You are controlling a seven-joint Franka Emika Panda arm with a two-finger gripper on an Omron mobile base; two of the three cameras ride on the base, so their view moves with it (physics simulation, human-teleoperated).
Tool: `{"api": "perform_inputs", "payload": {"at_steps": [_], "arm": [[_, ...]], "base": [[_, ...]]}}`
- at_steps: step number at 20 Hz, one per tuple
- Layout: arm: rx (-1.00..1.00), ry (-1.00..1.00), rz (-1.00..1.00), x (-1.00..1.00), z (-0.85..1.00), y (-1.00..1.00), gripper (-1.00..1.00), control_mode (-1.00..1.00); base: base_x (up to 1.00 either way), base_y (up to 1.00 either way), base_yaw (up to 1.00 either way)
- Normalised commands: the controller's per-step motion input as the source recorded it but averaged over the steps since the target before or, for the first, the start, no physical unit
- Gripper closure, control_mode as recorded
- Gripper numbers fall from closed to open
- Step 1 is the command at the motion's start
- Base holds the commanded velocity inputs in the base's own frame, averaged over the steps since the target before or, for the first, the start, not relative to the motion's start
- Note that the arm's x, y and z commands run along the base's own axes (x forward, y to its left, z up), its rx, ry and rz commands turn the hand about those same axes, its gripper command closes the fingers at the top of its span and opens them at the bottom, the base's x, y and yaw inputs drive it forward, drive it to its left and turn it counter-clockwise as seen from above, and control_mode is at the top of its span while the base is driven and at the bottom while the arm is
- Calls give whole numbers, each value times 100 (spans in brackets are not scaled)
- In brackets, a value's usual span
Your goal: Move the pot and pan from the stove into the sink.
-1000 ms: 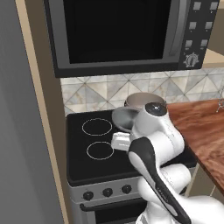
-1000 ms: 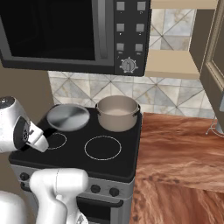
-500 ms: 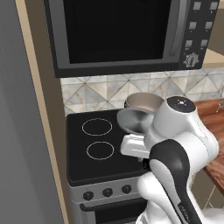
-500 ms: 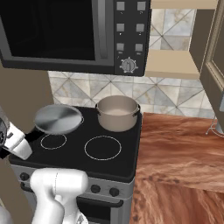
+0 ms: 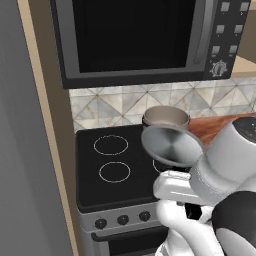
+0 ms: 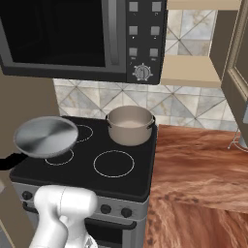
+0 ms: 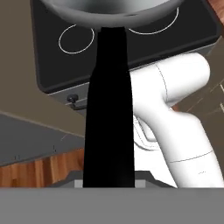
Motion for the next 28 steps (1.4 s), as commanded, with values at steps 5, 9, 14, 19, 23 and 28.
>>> {"api": "perform_inputs", "payload": {"at_steps": [5,9,14,19,23,28], "arm": [[0,-31,4,-66,0,-6,100,-100],[0,-5,1,-7,2,0,100,-100],[0,0,0,0,0,0,100,-100],[0,0,0,-1,-1,0,100,100],[0,0,0,0,0,0,100,100],[0,0,0,0,0,0,100,100]], "base": [[0,0,0],[0,0,0],[0,0,0],[-17,0,0],[-63,0,0],[-68,0,1]]}}
